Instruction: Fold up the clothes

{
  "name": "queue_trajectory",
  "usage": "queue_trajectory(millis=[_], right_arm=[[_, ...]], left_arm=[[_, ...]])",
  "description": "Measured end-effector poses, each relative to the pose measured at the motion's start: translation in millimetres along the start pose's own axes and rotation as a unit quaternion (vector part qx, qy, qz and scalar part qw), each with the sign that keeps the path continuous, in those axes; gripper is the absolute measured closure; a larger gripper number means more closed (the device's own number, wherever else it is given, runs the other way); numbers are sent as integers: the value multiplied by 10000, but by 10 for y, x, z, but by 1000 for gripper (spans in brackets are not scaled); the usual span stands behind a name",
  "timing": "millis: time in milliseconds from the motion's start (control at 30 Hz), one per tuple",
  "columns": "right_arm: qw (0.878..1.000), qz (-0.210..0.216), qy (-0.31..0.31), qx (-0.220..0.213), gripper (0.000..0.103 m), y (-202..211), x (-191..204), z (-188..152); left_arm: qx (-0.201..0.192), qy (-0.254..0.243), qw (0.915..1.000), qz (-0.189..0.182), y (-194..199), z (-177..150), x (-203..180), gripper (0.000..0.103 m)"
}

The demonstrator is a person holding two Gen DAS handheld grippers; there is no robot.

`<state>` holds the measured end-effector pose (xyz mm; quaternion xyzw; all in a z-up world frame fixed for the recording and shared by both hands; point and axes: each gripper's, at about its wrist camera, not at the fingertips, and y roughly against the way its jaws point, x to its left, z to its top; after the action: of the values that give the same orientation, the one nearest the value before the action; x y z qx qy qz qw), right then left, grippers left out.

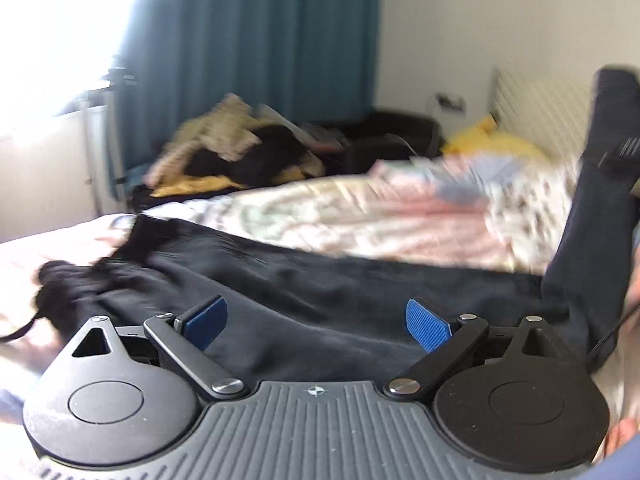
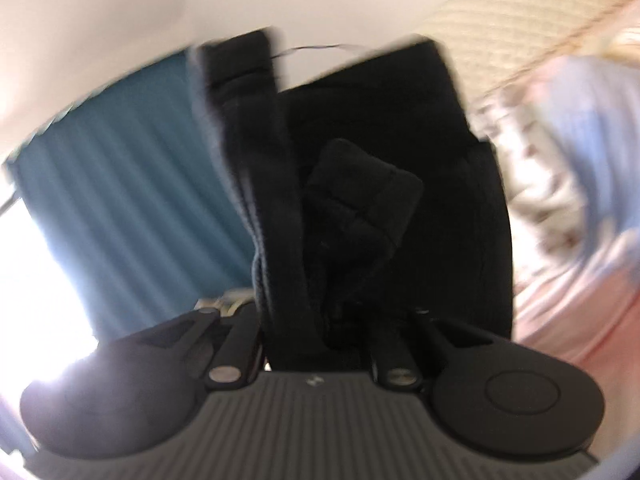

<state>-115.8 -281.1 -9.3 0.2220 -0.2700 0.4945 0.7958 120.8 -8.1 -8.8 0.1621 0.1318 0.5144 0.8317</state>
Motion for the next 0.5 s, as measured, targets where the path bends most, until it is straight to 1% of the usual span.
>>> queue_trajectory(millis=[67,133,167,200,233,267,300,333,400,433,500], right_arm=[[9991,192,315,227,93,-41,265,-309],[9945,367,753,625,92,-116,472,-717],[9899,451,1023,871,92,-196,546,-956],[9832,525,1293,1179,92,-276,597,-1215],[9736,608,1575,1538,92,-352,623,-1481],[9611,705,1839,1934,92,-422,625,-1744],[9456,747,2117,2352,92,-490,617,-1984],[9343,725,2344,2586,91,-527,601,-2133],[9321,775,2445,2558,90,-593,612,-2112],[9326,828,2359,2605,87,-656,644,-2029],[9324,936,2222,2692,86,-760,723,-1888]], left_arm=[[-277,447,9986,28,166,36,188,6],[-492,809,9955,68,206,55,340,5],[-539,889,9945,99,186,65,389,5],[-551,921,9941,143,161,73,434,5],[-529,945,9939,190,127,73,471,5],[-490,975,9938,229,80,67,499,5],[-443,1021,9935,244,36,51,525,5],[-390,1086,9930,236,-5,26,550,5],[-280,1205,9921,209,-81,-20,596,5],[-232,1235,9919,179,-112,-31,606,5],[-236,1231,9920,150,-139,-47,600,6]])
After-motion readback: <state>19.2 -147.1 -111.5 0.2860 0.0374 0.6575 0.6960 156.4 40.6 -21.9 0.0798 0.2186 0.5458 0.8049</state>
